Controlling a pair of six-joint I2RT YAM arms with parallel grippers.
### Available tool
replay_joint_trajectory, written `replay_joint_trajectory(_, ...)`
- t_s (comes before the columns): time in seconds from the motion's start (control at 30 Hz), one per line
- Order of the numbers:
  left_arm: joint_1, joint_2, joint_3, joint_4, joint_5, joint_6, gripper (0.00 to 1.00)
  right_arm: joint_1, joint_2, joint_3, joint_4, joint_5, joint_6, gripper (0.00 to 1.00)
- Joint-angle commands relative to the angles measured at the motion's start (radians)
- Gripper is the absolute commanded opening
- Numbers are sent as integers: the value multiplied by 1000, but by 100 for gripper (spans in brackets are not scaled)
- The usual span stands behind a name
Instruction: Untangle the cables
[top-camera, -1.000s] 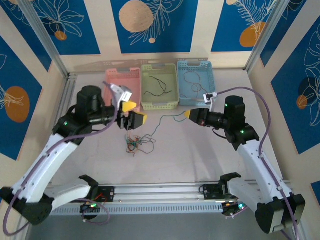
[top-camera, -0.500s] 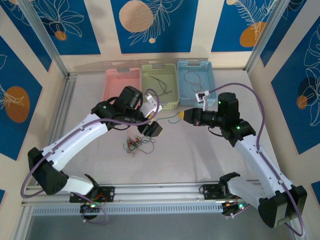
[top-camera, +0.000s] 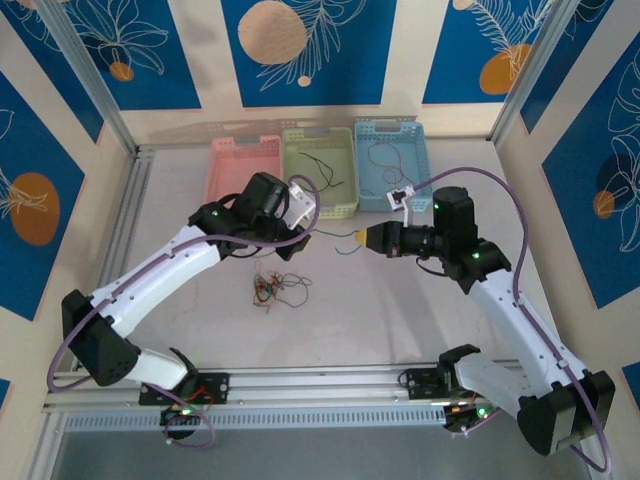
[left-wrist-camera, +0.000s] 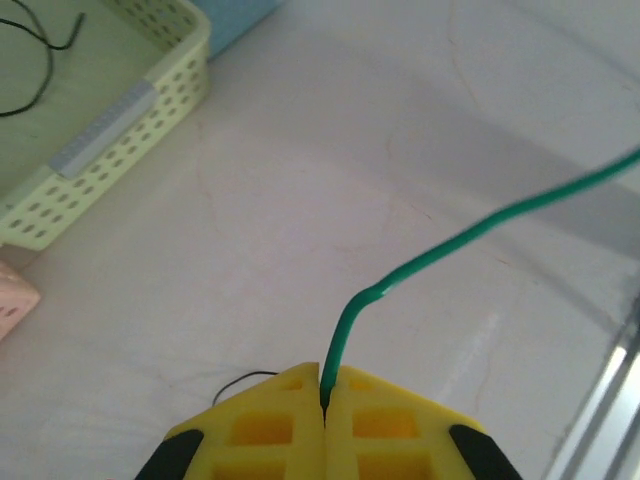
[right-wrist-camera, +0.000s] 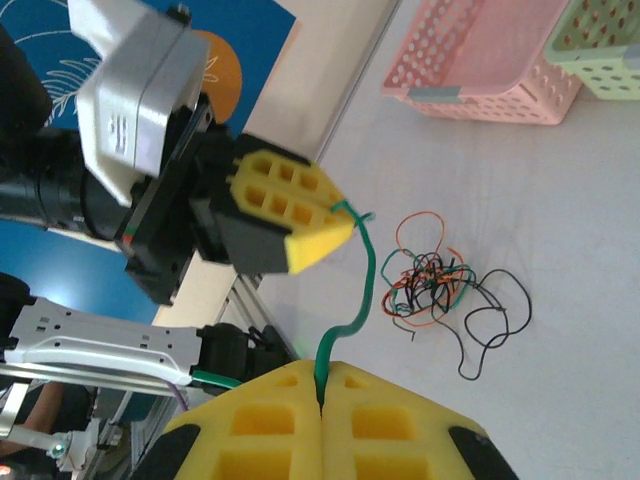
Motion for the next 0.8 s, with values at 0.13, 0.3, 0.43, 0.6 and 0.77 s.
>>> replay_joint_trajectory(0.13,57,-13,69,66,-162,-62,0,93,45,52,-110,-58,-109,0)
replay_joint_trajectory(0.3,111,-25,106,80,-162,-101,0,194,108,81,-170,1,-173,0)
replay_joint_trajectory(0.43,138,-33,123,89,-143,-123,0,240,164,110,-225,74,-208,0)
replay_joint_trajectory(0.6,163,-51,121,113,-150,-153,0,259,178,115,-211,118,-209,0)
replay_joint_trajectory(0.77,183,-51,120,134,-150,-167,0,259,141,118,-177,143,-202,12)
